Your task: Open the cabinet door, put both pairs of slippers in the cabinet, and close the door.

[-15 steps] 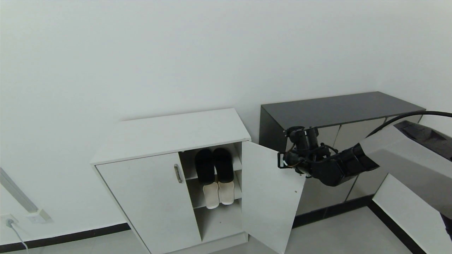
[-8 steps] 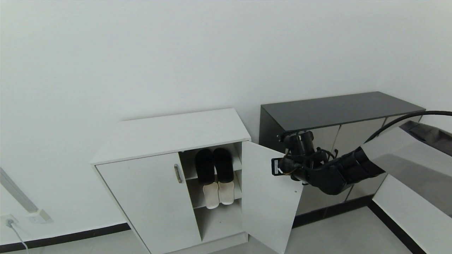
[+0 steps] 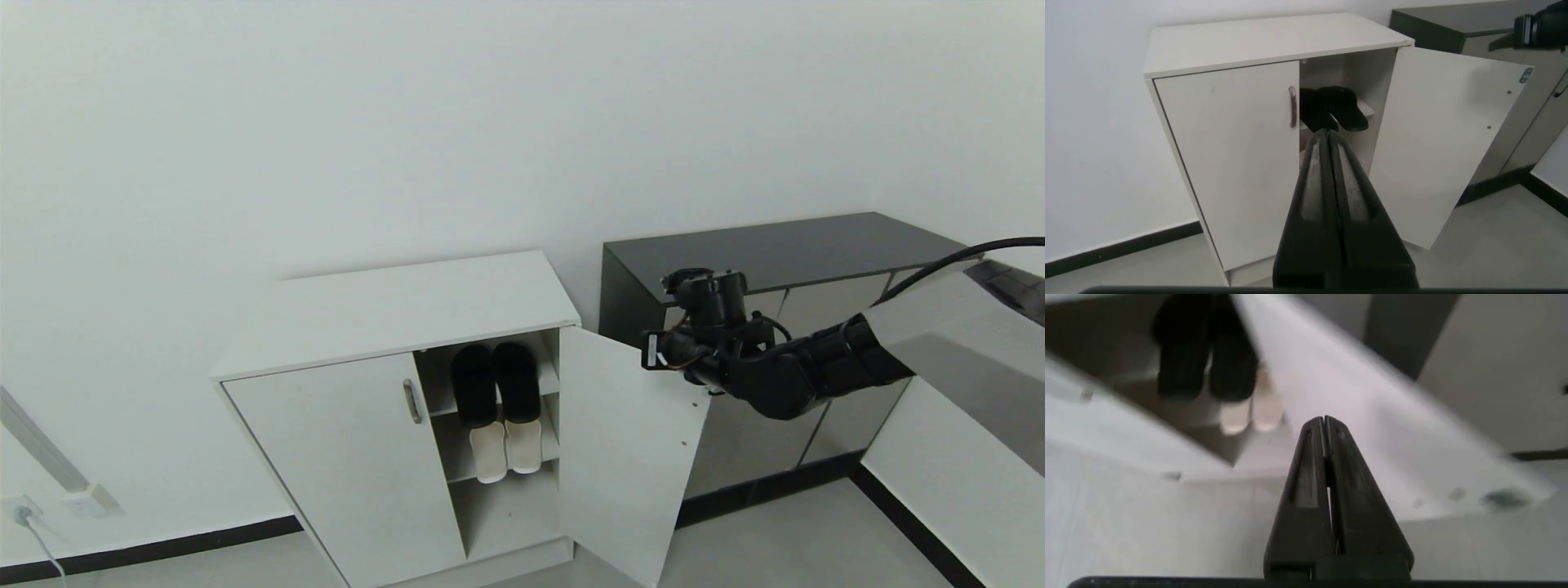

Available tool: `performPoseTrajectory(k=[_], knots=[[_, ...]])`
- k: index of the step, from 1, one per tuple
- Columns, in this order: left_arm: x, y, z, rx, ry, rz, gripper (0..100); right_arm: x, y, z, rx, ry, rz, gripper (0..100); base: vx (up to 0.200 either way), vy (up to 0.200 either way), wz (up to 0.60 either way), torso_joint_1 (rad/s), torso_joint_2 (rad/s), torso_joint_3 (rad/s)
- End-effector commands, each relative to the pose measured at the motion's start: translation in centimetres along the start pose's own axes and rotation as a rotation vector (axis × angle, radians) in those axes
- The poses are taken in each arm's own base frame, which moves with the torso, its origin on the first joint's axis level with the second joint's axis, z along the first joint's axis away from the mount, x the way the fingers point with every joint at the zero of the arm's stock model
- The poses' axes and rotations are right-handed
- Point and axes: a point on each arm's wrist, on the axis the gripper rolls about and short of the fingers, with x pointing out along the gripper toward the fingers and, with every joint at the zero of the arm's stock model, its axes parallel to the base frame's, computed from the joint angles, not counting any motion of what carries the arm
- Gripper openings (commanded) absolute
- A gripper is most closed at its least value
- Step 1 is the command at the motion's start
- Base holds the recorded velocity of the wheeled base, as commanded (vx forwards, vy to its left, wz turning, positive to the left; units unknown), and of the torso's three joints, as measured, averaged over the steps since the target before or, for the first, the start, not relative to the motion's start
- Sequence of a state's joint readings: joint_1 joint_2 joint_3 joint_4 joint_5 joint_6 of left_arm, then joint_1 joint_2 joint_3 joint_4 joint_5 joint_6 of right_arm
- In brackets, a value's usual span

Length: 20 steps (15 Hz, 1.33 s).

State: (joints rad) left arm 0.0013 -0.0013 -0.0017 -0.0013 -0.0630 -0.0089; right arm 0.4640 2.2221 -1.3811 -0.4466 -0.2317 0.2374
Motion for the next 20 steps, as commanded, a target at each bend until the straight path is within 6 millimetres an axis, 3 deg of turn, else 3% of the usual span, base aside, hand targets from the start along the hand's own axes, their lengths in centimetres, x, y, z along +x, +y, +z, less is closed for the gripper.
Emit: performPoseTrajectory(k=[1, 4, 9, 18, 20], knots=[[0.0, 0.0, 0.0, 0.000, 0.001, 0.000, 0, 2.7, -2.6, -0.2, 0.016, 0.005, -0.061, 0, 0.000, 0.000, 0.00, 0.000, 0.00, 0.000], [0.0, 0.0, 0.0, 0.000, 0.001, 0.000, 0, 3.9, -3.9, -0.1, 0.026, 0.009, -0.089, 0, 0.000, 0.000, 0.00, 0.000, 0.00, 0.000], [0.0, 0.0, 0.0, 0.000, 0.001, 0.000, 0, 4.3, -4.3, -0.6, 0.024, 0.034, -0.102, 0, 0.000, 0.000, 0.00, 0.000, 0.00, 0.000], [0.0, 0.0, 0.0, 0.000, 0.001, 0.000, 0, 4.0, -3.8, -2.0, 0.003, 0.116, -0.111, 0, 0.000, 0.000, 0.00, 0.000, 0.00, 0.000], [0.0, 0.0, 0.0, 0.000, 0.001, 0.000, 0, 3.3, -2.8, -2.4, -0.005, 0.129, -0.090, 0, 0.000, 0.000, 0.00, 0.000, 0.00, 0.000]])
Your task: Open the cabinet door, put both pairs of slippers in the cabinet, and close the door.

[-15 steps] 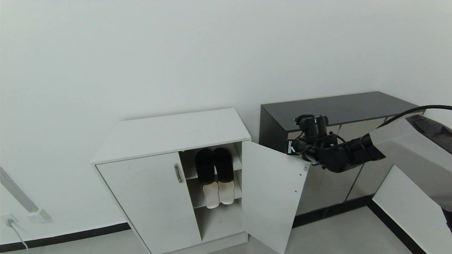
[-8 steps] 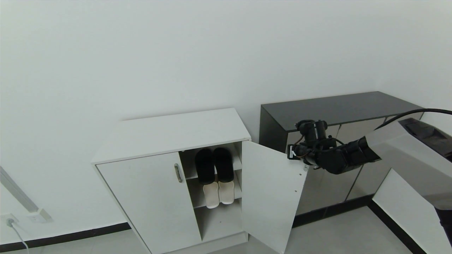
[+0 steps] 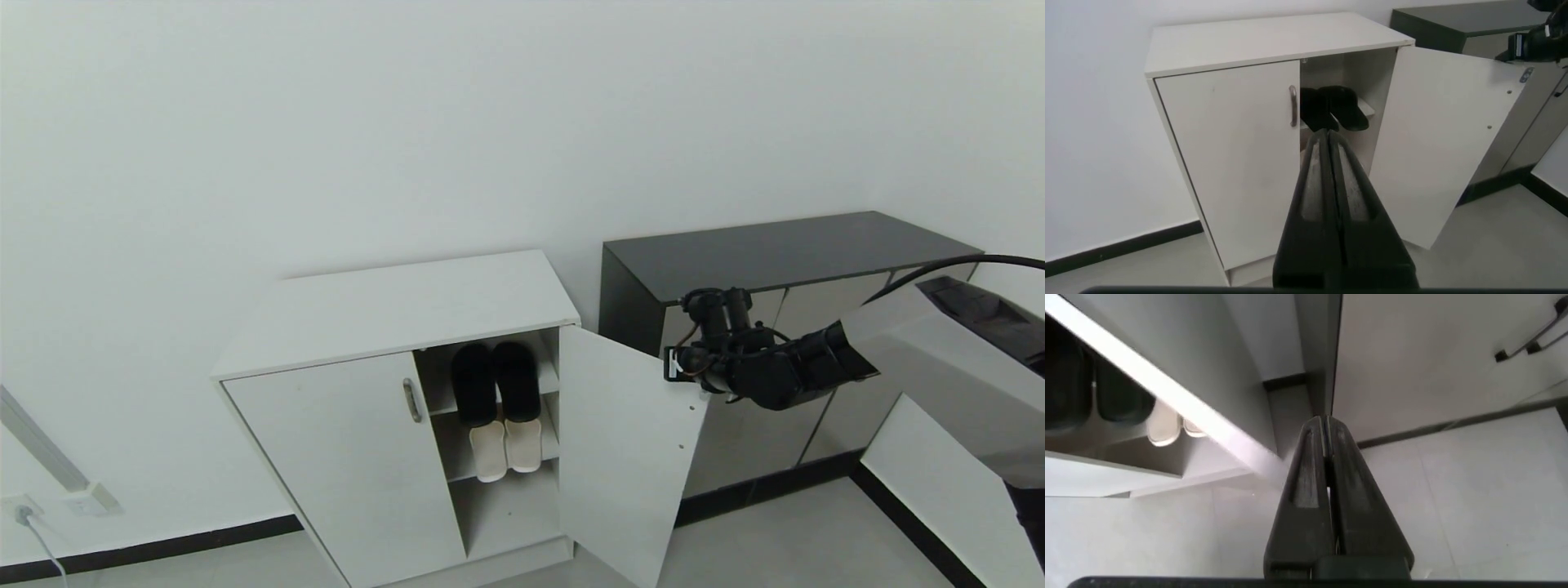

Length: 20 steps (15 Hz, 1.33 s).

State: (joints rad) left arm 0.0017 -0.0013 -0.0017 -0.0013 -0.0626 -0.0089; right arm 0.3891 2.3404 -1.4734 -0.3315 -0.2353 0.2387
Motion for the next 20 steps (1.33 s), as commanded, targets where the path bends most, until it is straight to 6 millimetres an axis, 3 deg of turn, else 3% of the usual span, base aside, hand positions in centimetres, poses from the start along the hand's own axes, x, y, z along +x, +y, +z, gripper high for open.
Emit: performPoseTrajectory(k=[1, 5, 13, 16, 20], knots=[[0.0, 0.0, 0.0, 0.000, 0.001, 0.000, 0, -1.2, 1.1, -0.4, -0.014, 0.010, 0.026, 0, 0.000, 0.000, 0.00, 0.000, 0.00, 0.000], [0.0, 0.0, 0.0, 0.000, 0.001, 0.000, 0, -4.5, 4.5, -1.9, -0.058, 0.009, 0.121, 0, 0.000, 0.000, 0.00, 0.000, 0.00, 0.000], [0.0, 0.0, 0.0, 0.000, 0.001, 0.000, 0, -9.1, 11.0, -5.1, -0.096, 0.040, 0.288, 0, 0.000, 0.000, 0.00, 0.000, 0.00, 0.000], [0.0, 0.0, 0.0, 0.000, 0.001, 0.000, 0, -11.4, 11.1, -4.1, -0.078, -0.005, 0.331, 0, 0.000, 0.000, 0.00, 0.000, 0.00, 0.000], [0.0, 0.0, 0.0, 0.000, 0.001, 0.000, 0, -12.7, 10.2, -4.3, -0.115, -0.065, 0.360, 0, 0.000, 0.000, 0.00, 0.000, 0.00, 0.000]])
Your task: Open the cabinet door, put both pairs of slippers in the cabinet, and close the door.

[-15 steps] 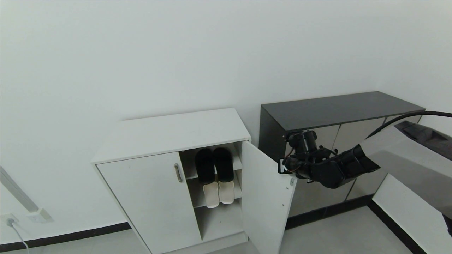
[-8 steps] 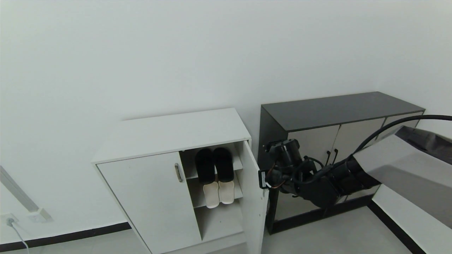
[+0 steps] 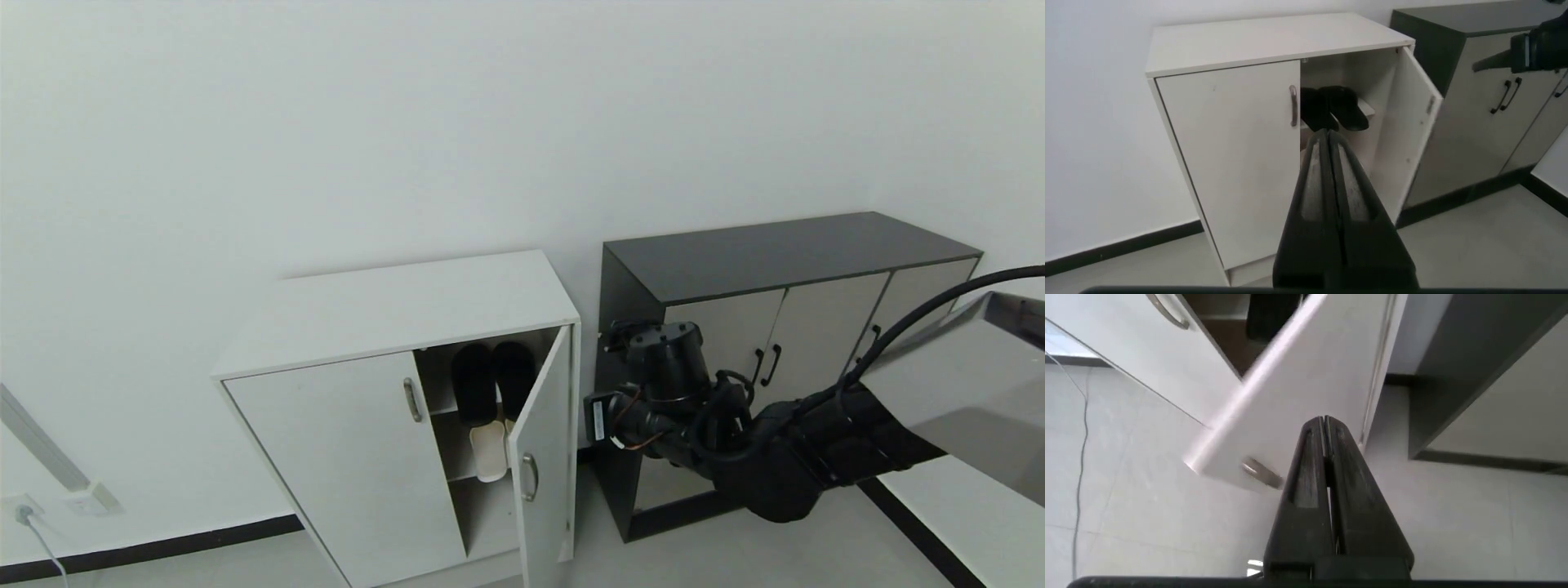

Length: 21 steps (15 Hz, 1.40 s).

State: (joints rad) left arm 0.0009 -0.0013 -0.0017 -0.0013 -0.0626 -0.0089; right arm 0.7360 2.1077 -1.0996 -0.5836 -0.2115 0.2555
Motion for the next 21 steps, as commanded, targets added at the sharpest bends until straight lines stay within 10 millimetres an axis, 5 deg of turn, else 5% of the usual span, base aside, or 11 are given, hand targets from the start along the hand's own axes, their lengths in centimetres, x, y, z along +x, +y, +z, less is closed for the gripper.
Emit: performPoseTrajectory(k=[1, 12, 21], knots=[[0.0, 0.0, 0.0, 0.000, 0.001, 0.000, 0, -1.1, 0.0, -0.2, -0.011, -0.005, 0.006, 0, 0.000, 0.000, 0.00, 0.000, 0.00, 0.000], [0.0, 0.0, 0.0, 0.000, 0.001, 0.000, 0, -2.0, 1.0, -1.5, -0.078, -0.034, 0.050, 0, 0.000, 0.000, 0.00, 0.000, 0.00, 0.000], [0.0, 0.0, 0.0, 0.000, 0.001, 0.000, 0, -2.2, 2.0, -3.1, -0.093, -0.026, 0.102, 0, 0.000, 0.000, 0.40, 0.003, 0.00, 0.003]])
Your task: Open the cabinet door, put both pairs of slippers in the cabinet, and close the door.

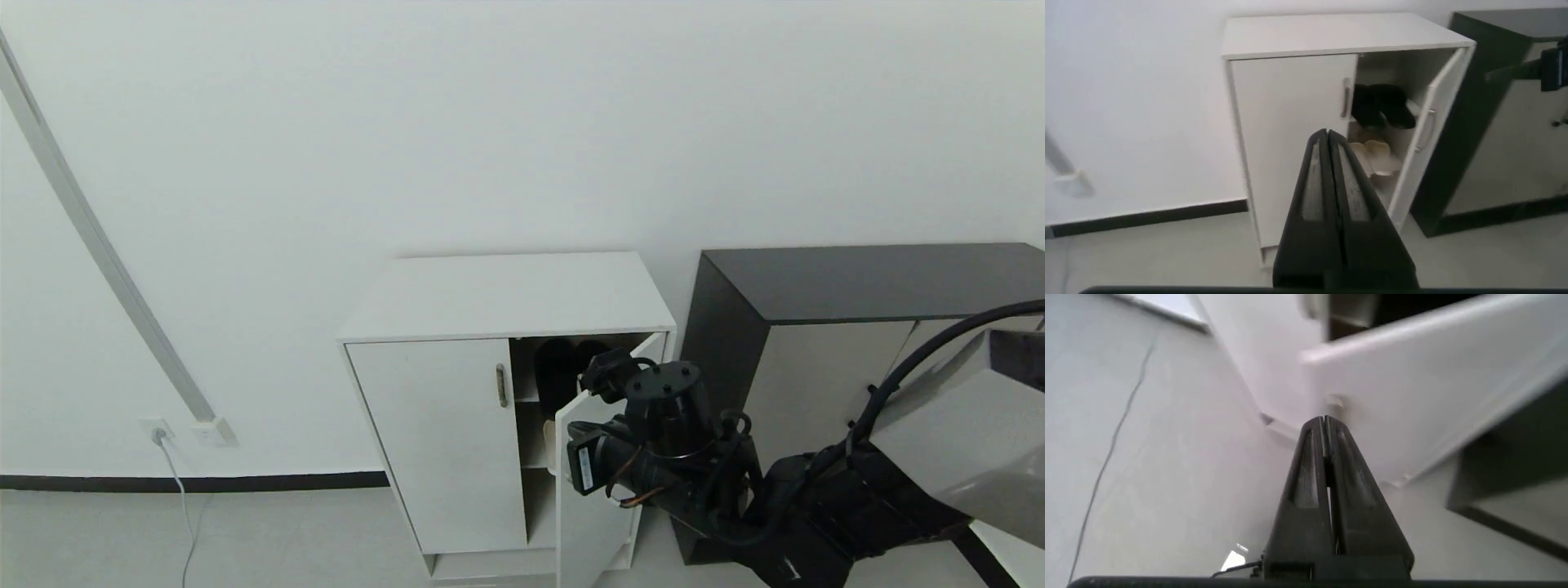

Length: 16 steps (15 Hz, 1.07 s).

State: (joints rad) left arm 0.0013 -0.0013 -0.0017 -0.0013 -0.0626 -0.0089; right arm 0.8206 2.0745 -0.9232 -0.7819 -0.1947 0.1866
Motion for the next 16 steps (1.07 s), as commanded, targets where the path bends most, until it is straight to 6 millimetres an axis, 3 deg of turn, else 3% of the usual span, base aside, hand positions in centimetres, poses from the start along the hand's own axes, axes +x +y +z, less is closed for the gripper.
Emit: performPoseTrajectory(k=[1, 6, 13, 16], knots=[[0.0, 0.0, 0.0, 0.000, 0.001, 0.000, 0, 0.0, -0.2, -0.6, -0.002, 0.003, -0.004, 0, 0.000, 0.000, 0.00, 0.000, 0.00, 0.000], [0.0, 0.0, 0.0, 0.000, 0.001, 0.000, 0, -1.8, -1.1, -1.7, -0.032, 0.047, -0.018, 0, 0.000, 0.000, 0.00, 0.000, 0.00, 0.000], [0.0, 0.0, 0.0, -0.002, 0.001, 0.000, 0, -3.5, -2.0, -4.9, -0.071, 0.090, -0.024, 0, 0.200, 0.000, 0.00, 0.002, 0.00, 0.000], [0.0, 0.0, 0.0, -0.003, 0.001, 0.000, 0, -3.1, -2.1, -5.5, -0.073, 0.111, -0.028, 0, 0.000, 0.000, 0.00, 0.017, 0.00, -0.001]])
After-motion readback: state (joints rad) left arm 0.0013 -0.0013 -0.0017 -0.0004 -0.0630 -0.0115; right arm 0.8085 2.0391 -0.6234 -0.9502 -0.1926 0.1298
